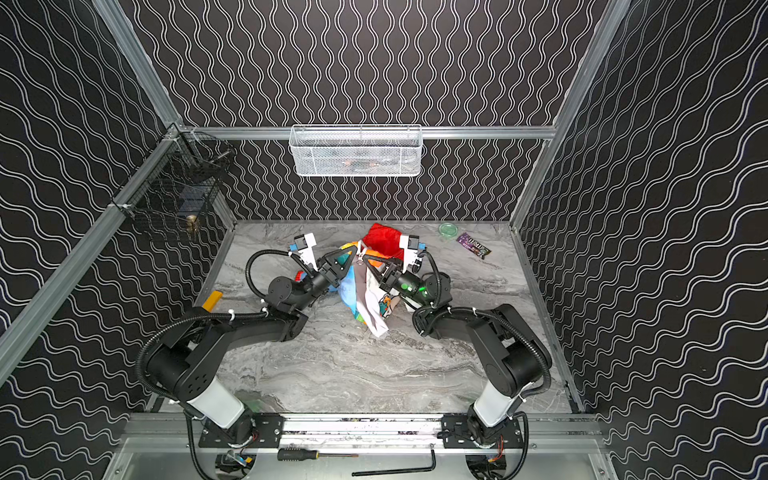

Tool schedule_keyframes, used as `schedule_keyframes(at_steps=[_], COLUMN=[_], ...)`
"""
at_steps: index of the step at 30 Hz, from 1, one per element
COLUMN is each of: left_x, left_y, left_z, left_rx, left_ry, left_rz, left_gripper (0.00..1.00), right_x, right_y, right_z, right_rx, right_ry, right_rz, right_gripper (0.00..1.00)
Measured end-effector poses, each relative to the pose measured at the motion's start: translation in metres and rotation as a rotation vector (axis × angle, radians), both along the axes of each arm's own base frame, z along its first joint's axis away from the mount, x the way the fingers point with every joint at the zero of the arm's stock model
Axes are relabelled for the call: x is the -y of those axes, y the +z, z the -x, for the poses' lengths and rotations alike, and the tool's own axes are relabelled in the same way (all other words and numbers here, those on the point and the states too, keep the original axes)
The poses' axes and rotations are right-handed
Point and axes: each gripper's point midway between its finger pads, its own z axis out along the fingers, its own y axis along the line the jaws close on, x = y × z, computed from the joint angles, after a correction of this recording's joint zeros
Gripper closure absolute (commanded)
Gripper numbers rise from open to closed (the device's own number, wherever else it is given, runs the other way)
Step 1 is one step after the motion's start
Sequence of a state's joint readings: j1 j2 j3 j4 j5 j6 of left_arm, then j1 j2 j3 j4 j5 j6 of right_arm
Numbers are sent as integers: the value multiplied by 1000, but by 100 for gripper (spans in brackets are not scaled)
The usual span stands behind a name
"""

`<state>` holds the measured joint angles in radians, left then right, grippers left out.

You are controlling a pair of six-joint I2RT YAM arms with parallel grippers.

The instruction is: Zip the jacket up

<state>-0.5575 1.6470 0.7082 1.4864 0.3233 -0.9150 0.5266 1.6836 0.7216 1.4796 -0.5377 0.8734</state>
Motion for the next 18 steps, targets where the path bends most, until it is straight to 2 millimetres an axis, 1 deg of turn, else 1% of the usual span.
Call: schedule_keyframes(at_steps=[10, 18], left_x=[1, 1], left_y=[-2, -3], left_z=[1, 2], left_rx=[-3, -4], left_ry=[-7, -10], left_rz=[-4, -6], left_gripper=[100, 100], right_x=[-1, -2], right_y=[6, 6], right_z=[-3, -4], right_rx=[8, 6], right_ry=[-2, -1], right_rz=[-12, -13], right_gripper=[100, 100])
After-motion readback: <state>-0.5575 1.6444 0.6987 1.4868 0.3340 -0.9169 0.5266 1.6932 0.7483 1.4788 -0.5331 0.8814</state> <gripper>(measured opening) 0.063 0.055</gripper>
